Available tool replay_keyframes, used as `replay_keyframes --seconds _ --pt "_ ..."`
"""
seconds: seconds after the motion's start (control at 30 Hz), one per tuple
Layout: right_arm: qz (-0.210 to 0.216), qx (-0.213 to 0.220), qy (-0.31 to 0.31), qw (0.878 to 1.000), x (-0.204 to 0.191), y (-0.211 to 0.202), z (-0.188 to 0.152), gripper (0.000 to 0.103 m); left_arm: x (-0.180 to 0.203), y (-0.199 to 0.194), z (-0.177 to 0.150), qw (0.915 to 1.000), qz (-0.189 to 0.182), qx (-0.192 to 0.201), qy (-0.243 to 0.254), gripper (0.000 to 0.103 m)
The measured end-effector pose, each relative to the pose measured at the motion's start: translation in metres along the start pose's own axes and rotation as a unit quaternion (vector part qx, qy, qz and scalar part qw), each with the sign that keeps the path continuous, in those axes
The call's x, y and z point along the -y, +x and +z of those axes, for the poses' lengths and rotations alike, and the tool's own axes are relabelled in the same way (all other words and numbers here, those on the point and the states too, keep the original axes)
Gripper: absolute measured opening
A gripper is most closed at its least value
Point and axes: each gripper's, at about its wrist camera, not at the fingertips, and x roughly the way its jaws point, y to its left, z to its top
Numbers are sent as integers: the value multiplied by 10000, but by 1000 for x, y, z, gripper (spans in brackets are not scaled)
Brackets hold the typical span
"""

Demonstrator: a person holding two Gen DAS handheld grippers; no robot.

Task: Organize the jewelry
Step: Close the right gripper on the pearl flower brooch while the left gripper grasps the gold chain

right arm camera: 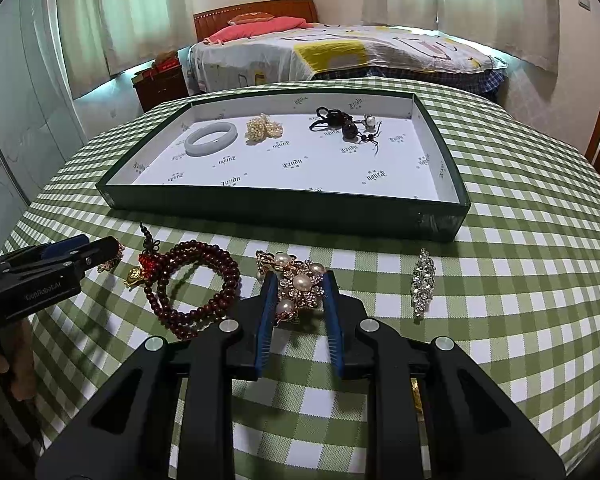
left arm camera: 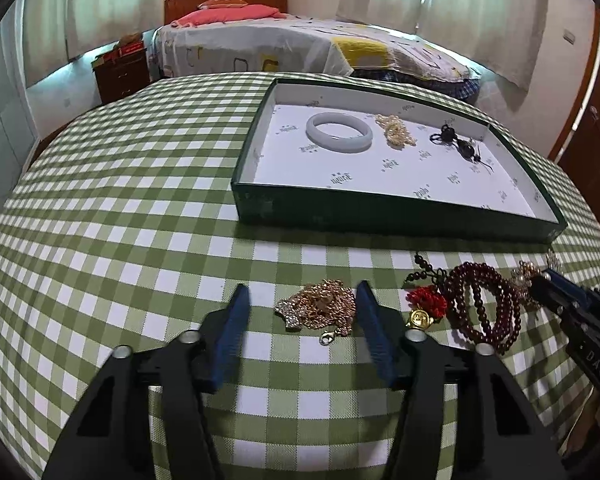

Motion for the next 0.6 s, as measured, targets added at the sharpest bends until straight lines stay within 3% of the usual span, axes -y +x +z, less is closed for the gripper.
replay_keyframes --seconds 0.17,0.23,0.6 --pt "13 8 0 10000 -1 0 0 23 6 -3 -4 9998 -137 42 161 24" --pt "28 21 5 10000 -1 -1 -1 23 6 -4 -5 9996 -200 50 195 20" --pt "47 143 21 9999 -2 -8 0 22 5 -14 -6 9995 -255 145 145 9"
